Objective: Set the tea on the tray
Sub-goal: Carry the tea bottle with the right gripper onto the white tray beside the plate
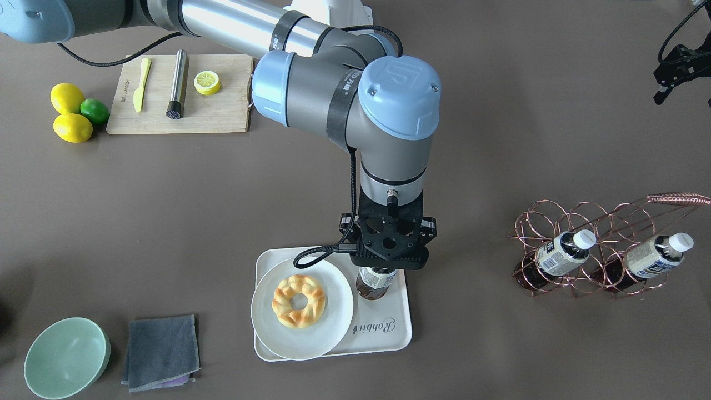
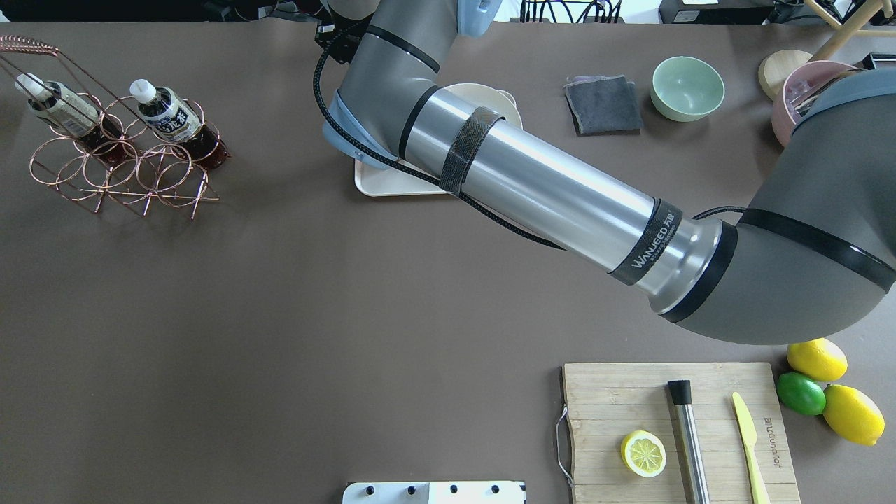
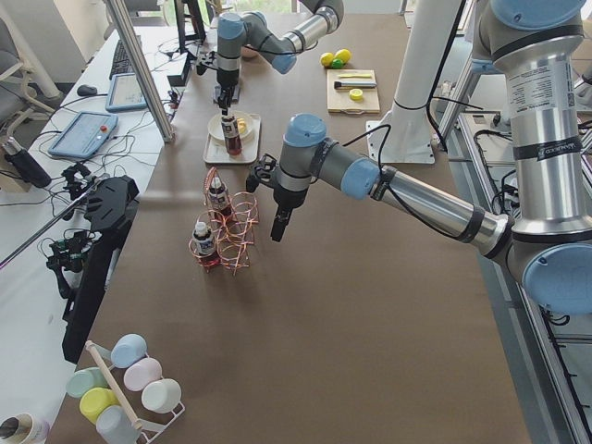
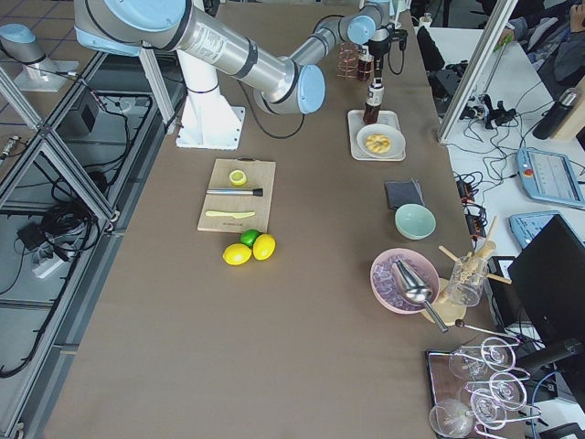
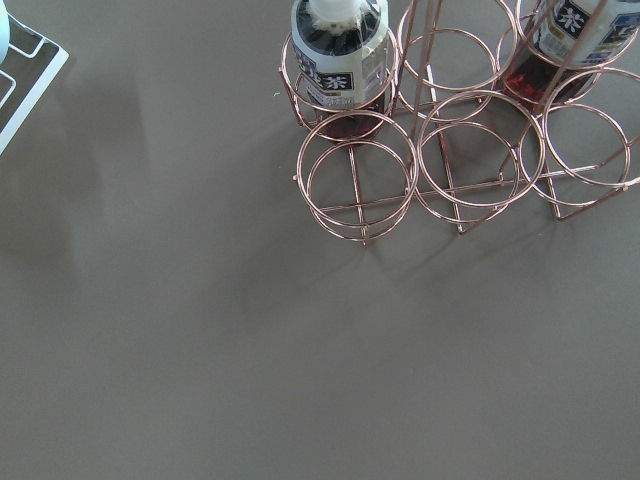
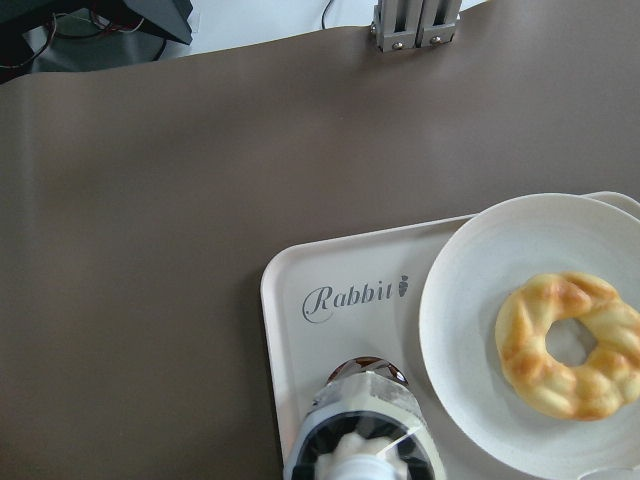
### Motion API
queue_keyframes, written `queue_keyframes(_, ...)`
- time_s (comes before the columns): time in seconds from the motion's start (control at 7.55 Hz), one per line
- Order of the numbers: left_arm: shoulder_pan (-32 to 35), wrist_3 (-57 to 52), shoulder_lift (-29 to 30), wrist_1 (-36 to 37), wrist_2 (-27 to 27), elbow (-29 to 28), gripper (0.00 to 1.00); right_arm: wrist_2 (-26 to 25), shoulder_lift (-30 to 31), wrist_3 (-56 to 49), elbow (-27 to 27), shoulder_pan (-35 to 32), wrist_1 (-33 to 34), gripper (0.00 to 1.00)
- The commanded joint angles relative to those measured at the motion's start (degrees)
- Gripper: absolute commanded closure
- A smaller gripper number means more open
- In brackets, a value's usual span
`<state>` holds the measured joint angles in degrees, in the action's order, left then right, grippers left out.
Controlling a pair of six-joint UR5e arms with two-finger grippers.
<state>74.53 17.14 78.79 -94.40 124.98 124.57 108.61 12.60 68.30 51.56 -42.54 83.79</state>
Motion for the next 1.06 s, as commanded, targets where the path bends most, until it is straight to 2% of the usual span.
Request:
queue_keyframes(0.0, -0.1, 0.0, 0.0, -0.1, 0.0, -0.1, 0.03, 0.0, -0.2, 0.0, -0.5, 0.0, -0.3, 0.61)
queue_keyframes(0.13, -0.1, 0.0, 0.0, -0.1, 0.0, -0.1, 0.03, 0.1, -0.3, 0.1, -0.7, 0.0, -0.3, 0.21)
queue_keyframes(0.26, -0.1, 0.0, 0.0, -0.1, 0.0, 0.0, 0.03, 0.1, -0.4, 0.3, -0.7, 0.0, -0.2, 0.0)
queue_keyframes(0.53, -0.1, 0.1, 0.0, 0.0, 0.3, 0.3, 0.03, 3.3, -1.2, 0.3, 0.5, -1.1, 0.8, 0.0)
queue_keyframes(0.66, 0.0, 0.3, 0.2, 0.3, 1.9, 0.6, 0.03, 6.5, 0.2, -0.8, 5.1, -2.9, 5.7, 0.0)
queue_keyframes(0.79, 0.1, 0.5, 0.3, 0.7, 2.3, 1.2, 0.03, 7.5, 4.4, -5.2, 14.0, -4.4, 12.8, 0.0)
queue_keyframes(0.93, 1.1, 0.4, 0.2, 0.8, 2.6, 1.6, 0.03, 9.2, 11.7, -10.4, 24.3, -6.6, 17.1, 0.0)
